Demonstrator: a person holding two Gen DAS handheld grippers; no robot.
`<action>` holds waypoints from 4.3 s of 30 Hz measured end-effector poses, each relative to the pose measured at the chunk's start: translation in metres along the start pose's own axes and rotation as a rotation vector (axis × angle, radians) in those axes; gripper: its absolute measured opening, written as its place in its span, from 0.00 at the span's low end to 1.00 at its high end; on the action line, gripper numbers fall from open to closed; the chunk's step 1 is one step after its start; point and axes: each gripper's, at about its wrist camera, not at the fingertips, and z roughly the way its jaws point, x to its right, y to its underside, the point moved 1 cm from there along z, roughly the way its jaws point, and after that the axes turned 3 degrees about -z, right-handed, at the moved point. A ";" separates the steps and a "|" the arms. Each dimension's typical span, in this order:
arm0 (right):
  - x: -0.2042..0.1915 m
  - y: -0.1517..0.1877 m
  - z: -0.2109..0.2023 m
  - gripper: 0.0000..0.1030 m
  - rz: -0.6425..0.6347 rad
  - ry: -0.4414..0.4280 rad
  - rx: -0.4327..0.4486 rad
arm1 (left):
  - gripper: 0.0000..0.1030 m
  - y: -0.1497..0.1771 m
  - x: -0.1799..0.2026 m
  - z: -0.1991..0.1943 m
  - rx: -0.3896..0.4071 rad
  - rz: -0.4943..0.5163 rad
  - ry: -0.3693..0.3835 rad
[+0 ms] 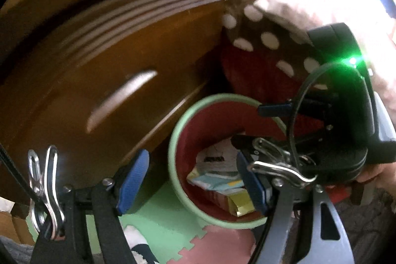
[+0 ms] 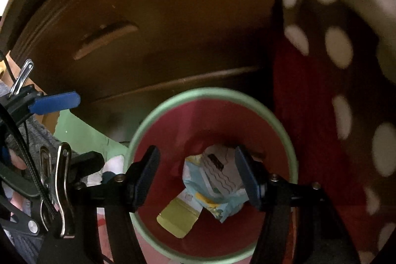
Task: Collect trash
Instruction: 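Open both grippers over the red bin to drop the white items, then move both tools back up to the bedside table, then close both grippers on the clear plastic bag on the table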
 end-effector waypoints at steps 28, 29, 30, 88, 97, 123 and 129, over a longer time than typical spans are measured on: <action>-0.037 -0.062 -0.136 0.64 -0.100 -0.123 0.428 | 0.74 -0.043 -0.004 -0.115 0.249 0.064 0.140; -0.038 -0.062 -0.135 0.64 -0.097 -0.131 0.436 | 0.74 -0.045 -0.005 -0.118 0.258 0.064 0.139; -0.039 -0.064 -0.136 0.65 -0.096 -0.134 0.445 | 0.74 -0.047 -0.006 -0.120 0.272 0.059 0.138; -0.086 -0.227 -0.067 0.66 0.049 -0.143 0.447 | 0.74 -0.113 -0.266 -0.166 0.402 -0.312 -0.275; -0.107 -0.252 -0.080 0.66 0.019 -0.178 0.468 | 0.74 -0.124 -0.304 -0.136 0.308 -0.381 -0.162; -0.123 -0.299 -0.041 0.01 0.222 -0.502 0.420 | 0.02 -0.135 -0.287 -0.169 0.537 -0.415 0.214; -0.125 -0.291 -0.064 0.01 0.193 -0.497 0.504 | 0.02 -0.139 -0.282 -0.188 0.600 -0.428 0.235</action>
